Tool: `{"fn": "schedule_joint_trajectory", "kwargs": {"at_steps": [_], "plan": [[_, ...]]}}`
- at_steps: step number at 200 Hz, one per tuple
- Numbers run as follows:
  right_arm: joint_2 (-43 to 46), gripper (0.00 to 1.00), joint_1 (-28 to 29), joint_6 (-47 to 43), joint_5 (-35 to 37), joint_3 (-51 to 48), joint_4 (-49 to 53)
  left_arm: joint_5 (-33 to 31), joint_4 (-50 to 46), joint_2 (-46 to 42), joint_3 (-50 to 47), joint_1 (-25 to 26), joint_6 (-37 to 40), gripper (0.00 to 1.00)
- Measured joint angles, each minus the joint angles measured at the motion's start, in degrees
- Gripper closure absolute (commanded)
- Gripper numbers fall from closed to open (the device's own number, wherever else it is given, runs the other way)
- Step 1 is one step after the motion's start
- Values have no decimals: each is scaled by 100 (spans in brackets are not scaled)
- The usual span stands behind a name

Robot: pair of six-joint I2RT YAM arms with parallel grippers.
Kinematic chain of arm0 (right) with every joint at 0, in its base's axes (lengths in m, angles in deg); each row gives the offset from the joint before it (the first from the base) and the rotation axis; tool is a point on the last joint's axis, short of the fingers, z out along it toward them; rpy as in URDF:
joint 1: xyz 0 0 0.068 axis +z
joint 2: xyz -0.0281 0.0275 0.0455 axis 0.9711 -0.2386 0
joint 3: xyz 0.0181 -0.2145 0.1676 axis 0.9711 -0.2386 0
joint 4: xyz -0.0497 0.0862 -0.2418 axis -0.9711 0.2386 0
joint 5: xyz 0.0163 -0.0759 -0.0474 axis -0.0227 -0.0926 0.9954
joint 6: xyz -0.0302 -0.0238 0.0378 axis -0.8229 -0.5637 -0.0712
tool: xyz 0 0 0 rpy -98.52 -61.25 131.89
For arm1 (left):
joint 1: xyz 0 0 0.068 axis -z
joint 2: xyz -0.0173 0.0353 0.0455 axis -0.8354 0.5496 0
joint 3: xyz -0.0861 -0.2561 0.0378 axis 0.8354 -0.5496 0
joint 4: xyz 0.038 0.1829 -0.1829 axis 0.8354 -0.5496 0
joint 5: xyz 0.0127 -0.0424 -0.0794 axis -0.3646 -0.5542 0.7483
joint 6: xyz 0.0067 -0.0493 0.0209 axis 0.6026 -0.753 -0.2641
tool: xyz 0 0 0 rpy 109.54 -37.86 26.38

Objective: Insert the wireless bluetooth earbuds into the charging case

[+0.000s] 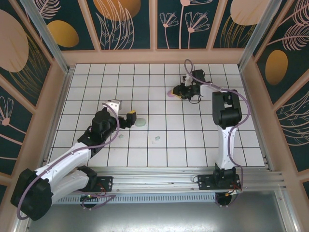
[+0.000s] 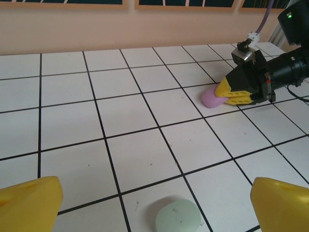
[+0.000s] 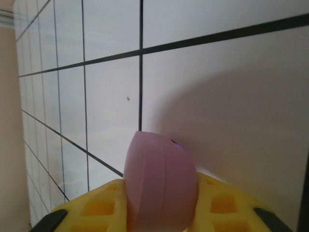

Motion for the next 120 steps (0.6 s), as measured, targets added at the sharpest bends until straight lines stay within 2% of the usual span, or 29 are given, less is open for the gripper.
{"fn": "schedule_joint_trajectory", "kwargs": {"at_steps": [84, 120], "plan": [[155, 59, 57, -341, 1353, 291, 1104, 216, -4, 0, 0, 0, -42, 1], [437, 62, 92, -452, 1622, 293, 1438, 216, -160, -4, 66, 0, -42, 1]]}}
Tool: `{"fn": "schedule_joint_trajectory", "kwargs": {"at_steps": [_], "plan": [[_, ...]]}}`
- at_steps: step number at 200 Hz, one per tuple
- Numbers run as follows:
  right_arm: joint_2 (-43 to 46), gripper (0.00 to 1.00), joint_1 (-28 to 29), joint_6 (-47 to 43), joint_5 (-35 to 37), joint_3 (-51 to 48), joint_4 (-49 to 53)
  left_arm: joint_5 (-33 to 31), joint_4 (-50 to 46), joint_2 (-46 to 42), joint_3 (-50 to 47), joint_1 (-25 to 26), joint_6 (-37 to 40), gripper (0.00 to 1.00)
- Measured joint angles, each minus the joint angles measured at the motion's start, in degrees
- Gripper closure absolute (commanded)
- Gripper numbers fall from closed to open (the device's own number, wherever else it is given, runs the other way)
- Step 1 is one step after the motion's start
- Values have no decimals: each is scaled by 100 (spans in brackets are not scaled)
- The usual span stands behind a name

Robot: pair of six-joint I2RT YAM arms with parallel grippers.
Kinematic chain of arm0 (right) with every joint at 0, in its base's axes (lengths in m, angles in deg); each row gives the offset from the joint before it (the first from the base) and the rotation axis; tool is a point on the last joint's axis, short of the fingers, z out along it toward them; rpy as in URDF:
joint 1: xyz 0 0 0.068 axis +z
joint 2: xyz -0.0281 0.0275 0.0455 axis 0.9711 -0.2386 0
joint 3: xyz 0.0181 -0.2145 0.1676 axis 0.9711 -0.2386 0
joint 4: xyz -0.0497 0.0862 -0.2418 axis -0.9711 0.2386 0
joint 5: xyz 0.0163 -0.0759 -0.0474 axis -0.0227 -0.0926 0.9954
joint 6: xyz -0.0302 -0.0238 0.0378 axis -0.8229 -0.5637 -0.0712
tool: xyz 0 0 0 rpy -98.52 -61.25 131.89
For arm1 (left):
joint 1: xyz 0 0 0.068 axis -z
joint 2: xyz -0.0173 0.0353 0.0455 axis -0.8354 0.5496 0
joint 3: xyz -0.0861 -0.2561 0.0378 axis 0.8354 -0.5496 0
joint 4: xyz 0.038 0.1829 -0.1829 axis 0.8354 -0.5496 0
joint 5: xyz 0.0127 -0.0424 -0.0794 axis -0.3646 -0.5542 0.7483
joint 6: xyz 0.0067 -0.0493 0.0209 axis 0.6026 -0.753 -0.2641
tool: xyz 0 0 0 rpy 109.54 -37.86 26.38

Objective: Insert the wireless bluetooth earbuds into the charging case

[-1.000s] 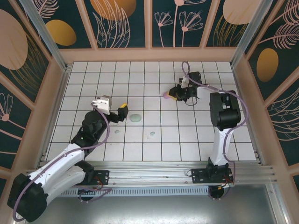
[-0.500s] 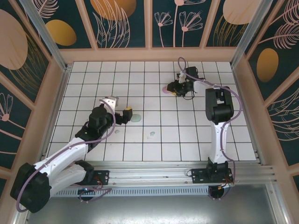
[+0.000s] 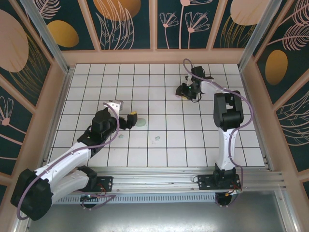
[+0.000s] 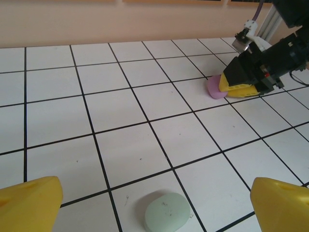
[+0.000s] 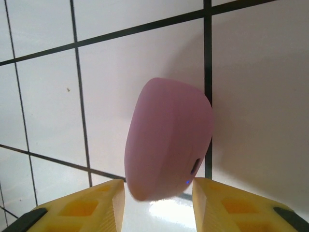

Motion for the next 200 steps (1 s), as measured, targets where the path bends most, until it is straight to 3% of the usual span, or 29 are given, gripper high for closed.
{"fn": "schedule_joint_trajectory", "kwargs": {"at_steps": [63, 113, 154, 200], "plan": [[57, 65, -170, 120, -299, -72, -103, 151, -269, -7, 341, 0, -4, 1], [752, 63, -129, 205, -214, -1003, -321, -2, -450, -197, 345, 0, -122, 2], [1714, 62, 562, 35, 11, -1362, -535, 61, -608, 9, 337, 0, -234, 2], [2074, 62, 1421, -142, -101, -1934, -938, 409, -1178, 1495, 706, 0, -302, 6]]}}
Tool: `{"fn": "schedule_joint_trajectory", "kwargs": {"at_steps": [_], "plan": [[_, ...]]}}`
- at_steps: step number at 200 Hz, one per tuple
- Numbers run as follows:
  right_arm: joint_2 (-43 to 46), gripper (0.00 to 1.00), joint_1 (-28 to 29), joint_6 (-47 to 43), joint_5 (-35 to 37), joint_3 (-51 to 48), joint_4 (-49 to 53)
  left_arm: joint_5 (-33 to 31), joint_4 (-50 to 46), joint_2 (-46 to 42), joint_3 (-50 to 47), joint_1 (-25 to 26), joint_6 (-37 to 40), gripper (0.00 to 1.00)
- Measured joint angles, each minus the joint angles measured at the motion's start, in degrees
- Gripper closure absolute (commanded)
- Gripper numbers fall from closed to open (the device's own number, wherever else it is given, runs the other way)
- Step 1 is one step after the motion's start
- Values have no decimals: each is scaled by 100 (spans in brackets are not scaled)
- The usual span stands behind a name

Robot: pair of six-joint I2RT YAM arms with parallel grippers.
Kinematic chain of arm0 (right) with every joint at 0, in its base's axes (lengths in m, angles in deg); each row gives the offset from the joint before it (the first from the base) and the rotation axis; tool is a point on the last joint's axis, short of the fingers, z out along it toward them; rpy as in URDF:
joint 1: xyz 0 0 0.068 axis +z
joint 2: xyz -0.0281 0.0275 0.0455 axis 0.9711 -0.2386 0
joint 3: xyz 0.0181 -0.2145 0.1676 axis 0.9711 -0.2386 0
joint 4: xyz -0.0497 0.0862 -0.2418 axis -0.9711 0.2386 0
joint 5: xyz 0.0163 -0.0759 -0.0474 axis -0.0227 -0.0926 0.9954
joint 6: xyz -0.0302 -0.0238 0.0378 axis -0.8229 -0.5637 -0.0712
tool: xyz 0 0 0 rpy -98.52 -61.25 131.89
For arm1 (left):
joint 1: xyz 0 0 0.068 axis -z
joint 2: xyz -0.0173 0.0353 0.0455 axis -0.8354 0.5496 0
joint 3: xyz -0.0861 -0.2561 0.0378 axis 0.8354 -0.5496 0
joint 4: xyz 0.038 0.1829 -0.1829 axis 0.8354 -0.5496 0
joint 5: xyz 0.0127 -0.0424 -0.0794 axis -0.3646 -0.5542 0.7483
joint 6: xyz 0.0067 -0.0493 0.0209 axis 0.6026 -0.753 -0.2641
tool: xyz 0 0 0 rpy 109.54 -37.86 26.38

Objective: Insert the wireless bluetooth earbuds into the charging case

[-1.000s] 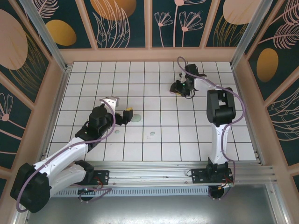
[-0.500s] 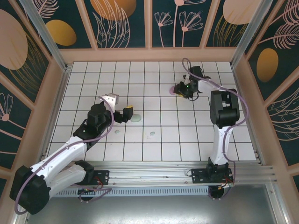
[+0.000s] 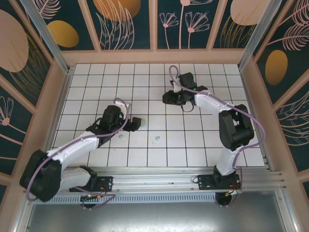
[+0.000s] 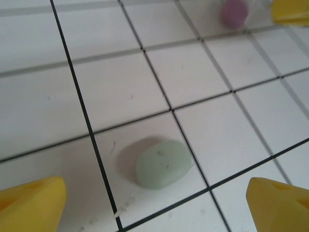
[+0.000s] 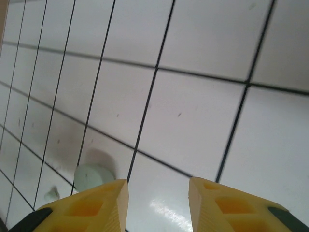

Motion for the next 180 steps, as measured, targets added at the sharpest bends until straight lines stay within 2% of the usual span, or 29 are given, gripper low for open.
{"fn": "schedule_joint_trajectory", "kwargs": {"at_steps": [13, 46, 78, 98, 138, 180], "plan": [[-2, 63, 243, -297, 0, -35, -13, -7, -61, 109, 15, 0, -105, 4], [39, 57, 769, -1287, -68, -229, -367, -188, -50, -131, -59, -133, -573, 2], [57, 53, 973, -2129, -44, -411, -507, 4, 13, -350, -398, -1034, -1134, 2], [-4, 50, 1119, -2623, 103, -376, -575, 157, -13, -422, -527, -1349, -1368, 2], [-376, 48, 1532, -3560, 306, -315, -634, 599, 22, -402, -533, -1617, -1652, 2], [-763, 48, 1753, -4260, 372, -70, -579, 817, 142, -334, -511, -1652, -1777, 1]]}}
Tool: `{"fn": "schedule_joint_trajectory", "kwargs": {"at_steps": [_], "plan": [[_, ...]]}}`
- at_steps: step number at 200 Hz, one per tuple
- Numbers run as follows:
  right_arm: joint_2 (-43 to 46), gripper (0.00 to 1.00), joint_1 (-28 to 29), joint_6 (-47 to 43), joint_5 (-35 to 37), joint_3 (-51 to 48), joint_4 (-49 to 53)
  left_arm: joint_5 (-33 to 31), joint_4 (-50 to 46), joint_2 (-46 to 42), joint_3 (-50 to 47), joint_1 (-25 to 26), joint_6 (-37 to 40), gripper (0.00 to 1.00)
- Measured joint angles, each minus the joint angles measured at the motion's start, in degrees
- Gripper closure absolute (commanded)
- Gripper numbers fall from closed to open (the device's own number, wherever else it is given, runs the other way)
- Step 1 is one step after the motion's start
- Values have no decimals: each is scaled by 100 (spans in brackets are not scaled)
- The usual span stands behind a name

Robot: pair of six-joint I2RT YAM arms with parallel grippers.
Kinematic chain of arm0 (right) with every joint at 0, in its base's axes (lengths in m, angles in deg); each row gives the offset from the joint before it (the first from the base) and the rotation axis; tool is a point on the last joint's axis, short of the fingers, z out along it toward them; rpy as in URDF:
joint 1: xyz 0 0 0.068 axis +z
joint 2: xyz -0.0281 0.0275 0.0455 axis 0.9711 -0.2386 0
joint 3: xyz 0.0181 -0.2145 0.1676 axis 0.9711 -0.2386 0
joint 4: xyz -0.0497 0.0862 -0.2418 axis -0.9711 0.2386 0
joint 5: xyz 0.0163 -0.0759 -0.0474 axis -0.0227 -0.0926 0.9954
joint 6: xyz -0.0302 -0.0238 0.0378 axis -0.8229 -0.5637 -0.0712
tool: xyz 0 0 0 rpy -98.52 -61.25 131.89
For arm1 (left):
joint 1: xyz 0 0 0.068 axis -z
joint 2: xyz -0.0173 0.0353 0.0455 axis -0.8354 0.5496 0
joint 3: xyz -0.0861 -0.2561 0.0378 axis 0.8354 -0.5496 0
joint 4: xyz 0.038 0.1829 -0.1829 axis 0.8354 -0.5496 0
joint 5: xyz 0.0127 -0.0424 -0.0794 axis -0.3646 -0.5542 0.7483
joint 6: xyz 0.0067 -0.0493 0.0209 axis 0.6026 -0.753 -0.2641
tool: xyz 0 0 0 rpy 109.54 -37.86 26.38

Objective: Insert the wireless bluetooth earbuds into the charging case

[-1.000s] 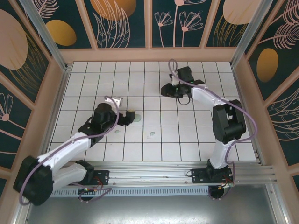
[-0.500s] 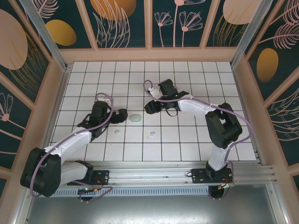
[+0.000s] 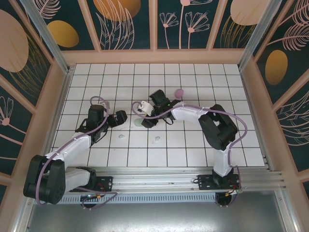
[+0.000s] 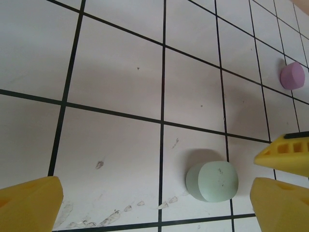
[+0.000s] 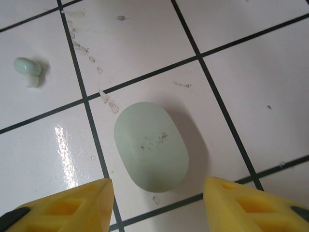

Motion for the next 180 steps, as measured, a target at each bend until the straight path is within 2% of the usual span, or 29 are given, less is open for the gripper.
{"fn": "schedule_joint_trajectory", "kwargs": {"at_steps": [72, 180], "plan": [[-417, 48, 114, -634, 127, 439, 361, 87, 24, 282, 105, -28, 4, 2], [-984, 51, 192, -970, 356, 1001, 820, 127, 63, 595, 238, -76, 96, 2]]}}
